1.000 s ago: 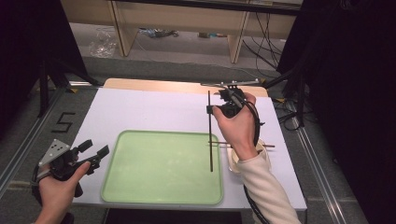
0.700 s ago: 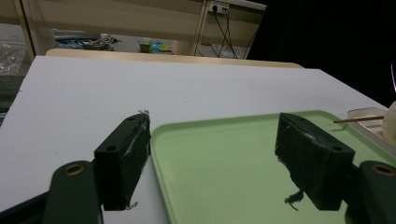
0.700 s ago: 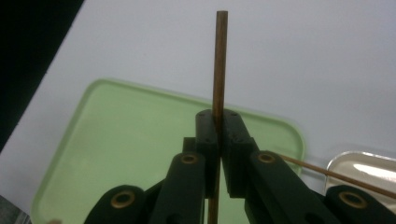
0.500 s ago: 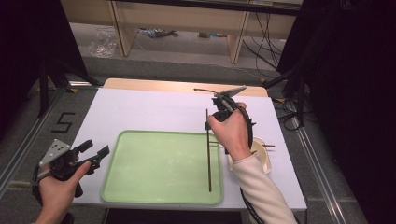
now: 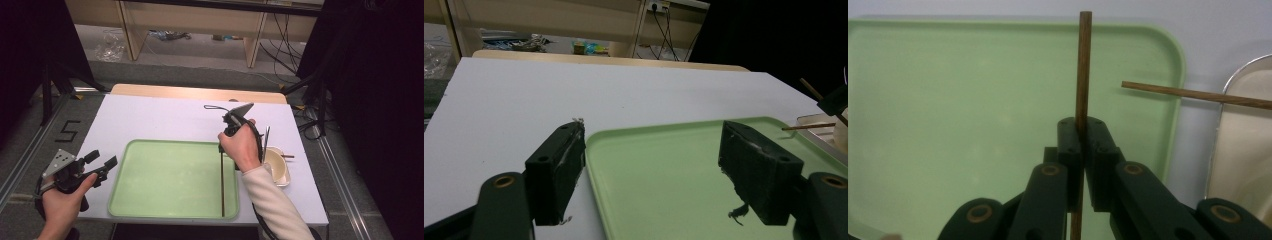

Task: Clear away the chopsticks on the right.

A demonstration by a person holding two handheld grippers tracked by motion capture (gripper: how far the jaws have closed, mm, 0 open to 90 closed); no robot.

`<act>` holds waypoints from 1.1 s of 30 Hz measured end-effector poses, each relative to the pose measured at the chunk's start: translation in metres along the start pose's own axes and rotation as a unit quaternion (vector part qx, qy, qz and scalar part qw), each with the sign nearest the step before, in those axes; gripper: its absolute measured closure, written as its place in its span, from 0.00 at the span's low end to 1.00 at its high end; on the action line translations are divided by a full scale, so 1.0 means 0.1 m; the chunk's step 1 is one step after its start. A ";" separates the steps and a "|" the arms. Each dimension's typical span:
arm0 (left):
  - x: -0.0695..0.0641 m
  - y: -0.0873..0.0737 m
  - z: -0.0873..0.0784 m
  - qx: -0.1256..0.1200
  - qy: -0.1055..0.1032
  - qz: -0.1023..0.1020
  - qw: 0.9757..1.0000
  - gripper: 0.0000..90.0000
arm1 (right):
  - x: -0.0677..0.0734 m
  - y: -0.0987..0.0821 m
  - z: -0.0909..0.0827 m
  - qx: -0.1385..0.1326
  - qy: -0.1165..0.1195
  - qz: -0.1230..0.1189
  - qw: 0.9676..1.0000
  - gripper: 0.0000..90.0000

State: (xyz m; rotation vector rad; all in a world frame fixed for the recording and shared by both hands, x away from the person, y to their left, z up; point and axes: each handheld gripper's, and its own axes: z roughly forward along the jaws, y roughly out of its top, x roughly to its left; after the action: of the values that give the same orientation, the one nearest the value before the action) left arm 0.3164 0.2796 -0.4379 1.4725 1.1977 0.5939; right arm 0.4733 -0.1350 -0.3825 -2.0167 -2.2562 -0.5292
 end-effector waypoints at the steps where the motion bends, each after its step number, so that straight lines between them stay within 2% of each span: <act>1: 0.00 0.00 0.00 0.000 -0.001 -0.001 1.000 0.29 | 0.00 0.00 0.02 0.007 -0.001 0.005 1.000 0.97; 2: 0.00 0.00 0.00 0.000 -0.001 -0.001 1.000 0.29 | 0.00 0.01 0.05 0.016 0.001 0.015 1.000 0.97; 3: 0.00 0.00 0.00 0.000 -0.002 -0.001 1.000 0.29 | -0.01 0.01 0.08 0.015 -0.001 0.012 1.000 0.97; 5: 0.00 0.00 0.00 0.000 -0.002 -0.001 1.000 0.29 | -0.03 0.02 0.14 0.025 -0.003 0.025 0.999 0.97; 6: 0.00 0.00 0.00 0.000 -0.002 -0.002 1.000 0.29 | -0.05 0.02 0.17 0.025 -0.004 0.021 0.999 0.97; 7: 0.00 0.00 0.00 0.000 -0.002 -0.002 1.000 0.29 | -0.05 0.03 0.20 0.027 0.000 0.032 0.999 0.97; 8: 0.00 0.00 0.00 0.001 -0.002 -0.003 1.000 0.29 | -0.08 0.03 0.22 0.027 -0.001 0.013 1.000 0.97; 9: 0.00 0.00 0.01 0.001 -0.002 -0.002 1.000 0.29 | -0.07 0.03 0.24 0.033 0.001 0.029 0.999 0.97; 10: 0.00 0.00 0.01 0.001 -0.003 -0.002 1.000 0.29 | -0.07 0.04 0.27 0.036 0.004 0.034 0.999 0.97; 11: 0.00 0.00 0.01 0.001 -0.003 -0.002 1.000 0.29 | -0.07 0.03 0.28 0.039 -0.003 0.031 0.999 0.97; 12: 0.00 0.00 0.00 0.001 -0.003 -0.002 1.000 0.29 | -0.08 0.04 0.31 0.044 0.005 0.033 0.998 0.97; 13: 0.00 0.00 0.00 0.001 -0.003 -0.002 1.000 0.29 | -0.08 0.04 0.31 0.059 -0.003 0.037 0.998 0.97; 14: 0.00 0.00 0.00 0.001 -0.003 -0.002 1.000 0.29 | -0.09 0.04 0.33 0.047 -0.005 0.025 0.999 0.97; 16: 0.00 0.00 0.00 0.000 -0.003 -0.002 1.000 0.29 | -0.07 0.04 0.34 0.068 -0.007 0.040 0.997 0.97; 17: 0.00 0.00 0.00 0.001 -0.002 -0.003 1.000 0.29 | -0.10 0.03 0.37 0.052 -0.005 0.025 0.998 0.97; 22: 0.00 0.00 0.01 0.001 -0.002 -0.002 1.000 0.29 | -0.11 0.04 0.37 0.055 -0.005 0.026 0.998 0.97; 23: 0.00 0.00 0.01 0.002 -0.002 -0.002 1.000 0.30 | -0.14 0.04 0.38 0.050 -0.011 0.003 0.999 0.97; 24: 0.00 0.00 0.01 0.001 -0.003 -0.001 1.000 0.29 | -0.14 0.04 0.38 0.051 -0.011 0.012 0.999 0.97; 25: 0.00 0.00 0.01 0.001 -0.003 -0.002 1.000 0.30 | -0.09 0.04 0.38 0.062 -0.008 0.052 0.997 0.97; 26: 0.00 0.00 0.01 0.002 -0.003 -0.002 1.000 0.29 | -0.13 0.03 0.40 0.048 -0.007 0.027 0.998 0.97; 27: 0.00 0.00 0.01 0.002 -0.003 -0.002 1.000 0.30 | -0.11 0.04 0.40 0.051 -0.005 0.039 0.998 0.97; 28: 0.00 0.00 0.01 0.002 -0.003 -0.002 1.000 0.30 | -0.10 0.05 0.38 0.069 -0.020 0.038 0.997 0.97; 29: 0.00 0.00 0.01 0.002 -0.003 -0.002 1.000 0.30 | -0.09 0.04 0.39 0.066 -0.010 0.045 0.997 0.97; 30: 0.00 0.00 0.00 0.002 -0.002 -0.002 1.000 0.30 | -0.06 0.05 0.39 0.069 -0.012 0.064 0.995 0.97; 31: 0.00 0.00 0.00 0.002 -0.002 -0.002 1.000 0.30 | -0.06 0.05 0.40 0.061 -0.007 0.070 0.996 0.97; 32: 0.00 0.00 0.00 0.002 -0.002 -0.002 1.000 0.30 | -0.11 0.04 0.44 0.040 -0.007 0.038 0.998 0.97; 33: 0.00 0.00 0.01 0.002 -0.002 -0.002 1.000 0.30 | -0.12 0.03 0.44 0.038 -0.015 0.032 0.999 0.97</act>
State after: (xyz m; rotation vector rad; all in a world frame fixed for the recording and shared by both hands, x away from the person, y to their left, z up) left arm 0.3168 0.2794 -0.4384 1.4741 1.1982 0.5860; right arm 0.4856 -0.1325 -0.4268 -2.0659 -2.1847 -0.4044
